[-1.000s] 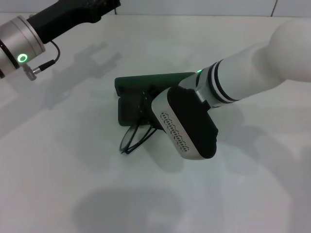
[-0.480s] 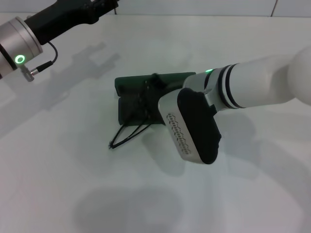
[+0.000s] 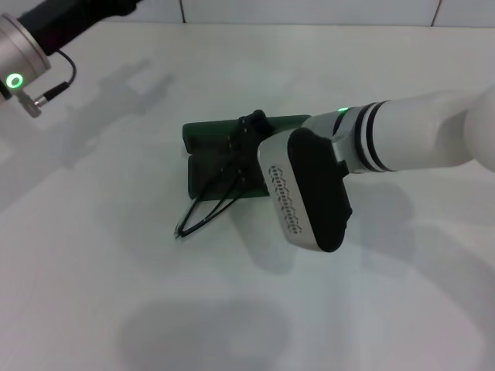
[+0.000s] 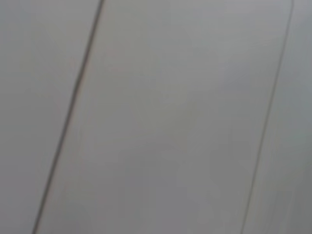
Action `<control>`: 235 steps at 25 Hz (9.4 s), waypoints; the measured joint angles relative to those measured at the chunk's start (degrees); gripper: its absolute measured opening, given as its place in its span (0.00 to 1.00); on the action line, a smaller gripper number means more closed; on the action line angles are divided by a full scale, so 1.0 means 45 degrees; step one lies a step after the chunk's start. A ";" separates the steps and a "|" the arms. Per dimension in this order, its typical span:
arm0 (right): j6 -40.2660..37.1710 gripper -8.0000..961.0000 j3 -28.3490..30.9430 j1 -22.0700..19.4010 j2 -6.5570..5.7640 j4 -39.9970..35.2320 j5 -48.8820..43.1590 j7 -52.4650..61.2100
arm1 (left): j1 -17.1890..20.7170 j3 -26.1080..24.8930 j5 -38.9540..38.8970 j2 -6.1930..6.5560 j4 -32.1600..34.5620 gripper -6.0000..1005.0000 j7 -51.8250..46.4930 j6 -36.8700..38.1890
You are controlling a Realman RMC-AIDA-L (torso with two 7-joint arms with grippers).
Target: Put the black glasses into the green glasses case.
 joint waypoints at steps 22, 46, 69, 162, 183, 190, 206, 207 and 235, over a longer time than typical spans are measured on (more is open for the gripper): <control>-0.9502 0.39 1.2211 -0.2753 -0.0113 0.1201 0.8234 -0.2340 | 0.0573 0.0704 0.4360 0.0787 0.2530 0.69 -0.5076 0.2441; -1.0434 0.39 1.4220 -0.3454 -0.0047 0.3698 0.9167 -0.4491 | -0.0522 0.3907 1.1151 -0.0340 0.4858 0.69 -0.9946 0.2012; -1.0532 0.39 1.4121 -0.3461 -0.0040 0.4238 0.9522 -0.5238 | -0.0579 0.5412 1.1794 -0.0368 0.4830 0.67 -1.0808 0.0842; -1.1500 0.38 1.3997 -0.3773 -0.0073 0.5356 1.0806 -0.7205 | -0.0834 0.6913 1.1495 -0.0287 0.5276 0.15 -1.1885 0.1067; -1.1853 0.38 1.4086 -0.4019 -0.0062 0.5521 1.0843 -0.7507 | -0.0808 0.8288 1.1380 -0.0413 0.6475 0.14 -1.0284 -0.0482; -1.1871 0.38 1.4086 -0.4044 -0.0058 0.5528 1.0974 -0.7553 | -0.0940 0.9327 1.1644 -0.0377 0.6578 0.16 -1.0036 -0.1397; -1.1796 0.38 1.4066 -0.3950 -0.0069 0.5798 1.0984 -0.7699 | -0.0865 1.0626 1.2097 -0.0426 0.6906 0.21 -0.9815 -0.2593; -1.1783 0.38 1.4065 -0.3942 -0.0069 0.5821 1.0983 -0.7702 | -0.0868 1.0614 1.2089 -0.0426 0.6909 0.21 -0.9820 -0.2594; -1.1830 0.38 1.4091 -0.3927 -0.0063 0.6468 1.2589 -0.8345 | -0.1120 0.4945 0.7156 -0.0226 0.4796 0.28 -0.8005 -0.0900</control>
